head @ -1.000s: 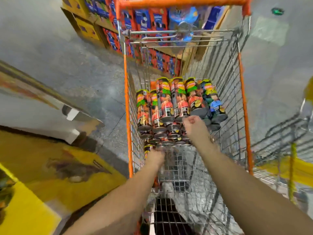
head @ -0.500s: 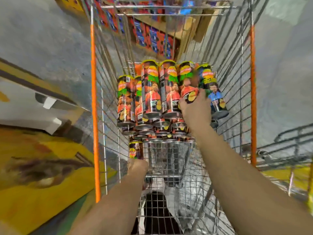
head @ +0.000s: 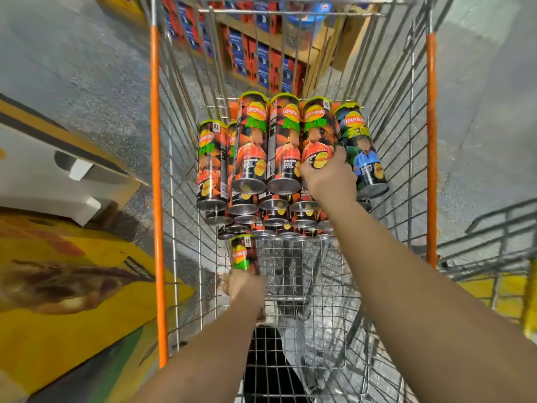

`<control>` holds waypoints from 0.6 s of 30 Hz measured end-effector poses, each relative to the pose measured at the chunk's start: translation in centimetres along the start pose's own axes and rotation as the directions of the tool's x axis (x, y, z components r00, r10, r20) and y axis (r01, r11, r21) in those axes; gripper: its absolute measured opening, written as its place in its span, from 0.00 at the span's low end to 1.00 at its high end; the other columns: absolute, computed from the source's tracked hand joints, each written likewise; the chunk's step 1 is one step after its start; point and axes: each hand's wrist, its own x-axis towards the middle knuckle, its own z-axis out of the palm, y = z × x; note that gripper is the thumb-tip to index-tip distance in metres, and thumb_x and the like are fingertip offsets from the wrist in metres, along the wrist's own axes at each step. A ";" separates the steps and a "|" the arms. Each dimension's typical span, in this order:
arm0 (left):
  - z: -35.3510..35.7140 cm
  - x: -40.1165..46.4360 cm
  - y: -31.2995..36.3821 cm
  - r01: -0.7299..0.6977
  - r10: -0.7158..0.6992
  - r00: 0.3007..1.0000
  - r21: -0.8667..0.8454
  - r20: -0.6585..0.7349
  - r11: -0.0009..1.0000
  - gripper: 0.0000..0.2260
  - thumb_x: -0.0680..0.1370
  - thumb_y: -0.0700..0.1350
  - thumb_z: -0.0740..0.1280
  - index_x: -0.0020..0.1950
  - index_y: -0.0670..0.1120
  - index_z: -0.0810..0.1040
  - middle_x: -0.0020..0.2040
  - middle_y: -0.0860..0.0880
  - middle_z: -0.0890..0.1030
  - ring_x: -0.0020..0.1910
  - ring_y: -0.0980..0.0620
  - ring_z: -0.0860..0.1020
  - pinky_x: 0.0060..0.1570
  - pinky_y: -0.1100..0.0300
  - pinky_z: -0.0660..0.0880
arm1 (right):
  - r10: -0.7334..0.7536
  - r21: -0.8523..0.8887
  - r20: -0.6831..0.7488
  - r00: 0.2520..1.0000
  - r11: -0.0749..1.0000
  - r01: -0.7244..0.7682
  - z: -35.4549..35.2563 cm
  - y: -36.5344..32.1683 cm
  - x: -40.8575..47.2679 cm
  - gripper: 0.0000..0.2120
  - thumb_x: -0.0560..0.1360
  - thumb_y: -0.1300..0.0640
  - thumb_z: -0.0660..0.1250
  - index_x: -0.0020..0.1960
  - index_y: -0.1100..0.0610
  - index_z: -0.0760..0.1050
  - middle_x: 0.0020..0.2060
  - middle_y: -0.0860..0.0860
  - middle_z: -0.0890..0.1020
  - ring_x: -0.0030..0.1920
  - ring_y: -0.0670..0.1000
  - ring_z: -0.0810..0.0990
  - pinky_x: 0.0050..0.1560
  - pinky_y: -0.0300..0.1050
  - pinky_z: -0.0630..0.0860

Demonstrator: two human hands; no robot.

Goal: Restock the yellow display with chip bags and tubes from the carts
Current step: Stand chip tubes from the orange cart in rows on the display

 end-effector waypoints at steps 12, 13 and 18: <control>-9.8 -12.8 1.9 -0.205 0.286 0.941 -0.368 0.179 0.907 0.24 0.54 0.42 0.75 0.49 0.40 0.78 0.38 0.43 0.83 0.34 0.45 0.82 0.35 0.55 0.80 | 0.098 0.549 0.120 0.988 0.822 -0.148 -5.4 0.5 -9.2 0.33 0.75 0.45 0.66 0.76 0.48 0.56 0.69 0.54 0.68 0.63 0.57 0.72 0.63 0.60 0.72; -11.3 -14.3 1.8 -0.230 0.325 0.924 -0.386 0.201 0.893 0.29 0.52 0.43 0.74 0.52 0.40 0.75 0.40 0.41 0.83 0.37 0.44 0.83 0.38 0.50 0.82 | 0.100 0.557 0.131 0.986 0.816 -0.157 -5.6 0.3 -10.8 0.34 0.73 0.43 0.67 0.75 0.46 0.57 0.68 0.54 0.70 0.61 0.57 0.74 0.61 0.61 0.73; -17.7 -18.7 1.1 -0.348 0.516 0.825 -0.511 0.231 0.786 0.37 0.55 0.42 0.77 0.59 0.42 0.64 0.48 0.36 0.80 0.43 0.38 0.83 0.42 0.38 0.81 | -0.006 0.627 0.183 0.983 0.771 -0.112 -5.0 -1.4 -16.9 0.29 0.68 0.43 0.70 0.67 0.41 0.64 0.63 0.55 0.76 0.47 0.56 0.81 0.40 0.47 0.76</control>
